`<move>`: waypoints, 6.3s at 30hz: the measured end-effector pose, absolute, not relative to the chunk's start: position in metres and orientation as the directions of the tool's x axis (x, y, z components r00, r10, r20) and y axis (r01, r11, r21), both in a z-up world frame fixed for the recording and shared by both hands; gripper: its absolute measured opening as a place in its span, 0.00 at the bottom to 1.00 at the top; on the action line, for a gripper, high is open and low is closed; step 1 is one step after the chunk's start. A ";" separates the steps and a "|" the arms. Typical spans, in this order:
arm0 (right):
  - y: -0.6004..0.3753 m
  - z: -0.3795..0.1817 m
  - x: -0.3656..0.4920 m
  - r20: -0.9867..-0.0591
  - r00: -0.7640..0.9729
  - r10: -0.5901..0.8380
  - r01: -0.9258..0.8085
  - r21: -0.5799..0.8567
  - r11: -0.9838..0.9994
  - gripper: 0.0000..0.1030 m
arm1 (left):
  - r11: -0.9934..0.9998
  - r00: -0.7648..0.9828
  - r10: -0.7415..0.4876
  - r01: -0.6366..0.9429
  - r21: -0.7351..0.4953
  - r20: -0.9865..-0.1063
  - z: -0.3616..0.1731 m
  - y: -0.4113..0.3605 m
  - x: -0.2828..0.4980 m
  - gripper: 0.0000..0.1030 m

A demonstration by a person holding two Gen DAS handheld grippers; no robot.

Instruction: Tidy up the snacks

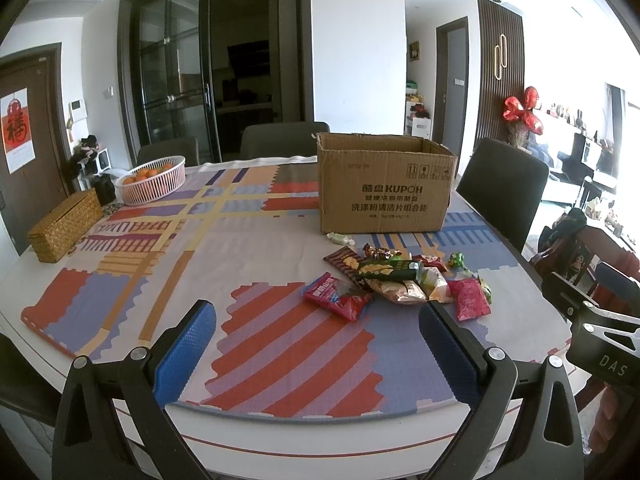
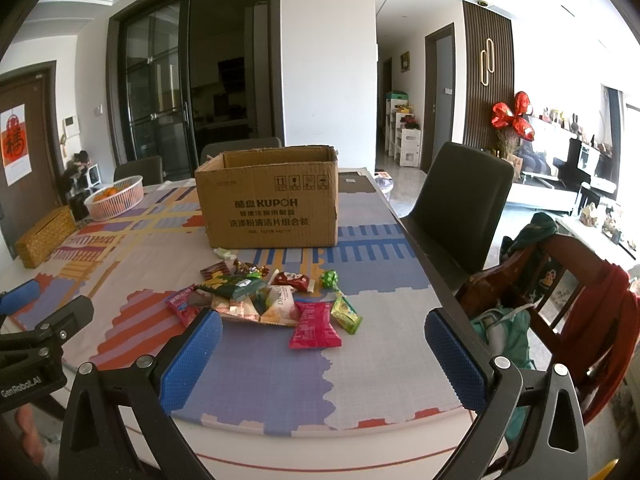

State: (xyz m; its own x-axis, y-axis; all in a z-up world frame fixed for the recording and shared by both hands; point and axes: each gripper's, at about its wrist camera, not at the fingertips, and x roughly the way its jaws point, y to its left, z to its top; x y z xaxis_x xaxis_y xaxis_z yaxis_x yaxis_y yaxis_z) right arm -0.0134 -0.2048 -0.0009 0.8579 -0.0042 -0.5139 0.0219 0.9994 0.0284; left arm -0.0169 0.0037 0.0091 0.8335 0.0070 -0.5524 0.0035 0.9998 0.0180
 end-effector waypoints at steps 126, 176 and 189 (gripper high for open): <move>-0.205 -0.085 0.096 -0.676 0.687 0.265 -0.165 0.210 0.964 0.32 | 0.949 0.616 -0.308 0.258 -0.183 -0.725 -0.057 -0.046 0.088 0.26; -0.201 0.058 0.275 -0.511 0.806 0.301 -0.262 0.149 0.954 0.32 | 0.961 0.771 -0.254 0.269 -0.062 -0.585 0.087 -0.038 0.285 0.26; -0.203 0.033 0.327 -0.614 0.725 0.313 -0.243 0.198 0.950 0.33 | 0.971 0.685 -0.206 0.233 -0.057 -0.699 0.053 -0.045 0.335 0.29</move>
State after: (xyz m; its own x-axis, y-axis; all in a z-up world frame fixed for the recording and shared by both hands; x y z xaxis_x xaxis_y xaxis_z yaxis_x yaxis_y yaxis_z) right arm 0.3266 -0.2034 0.0329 0.7247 0.3131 -0.6138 -0.2428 0.9497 0.1978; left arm 0.3349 -0.0445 0.0529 0.6852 -0.2055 -0.6988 0.2335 0.9707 -0.0565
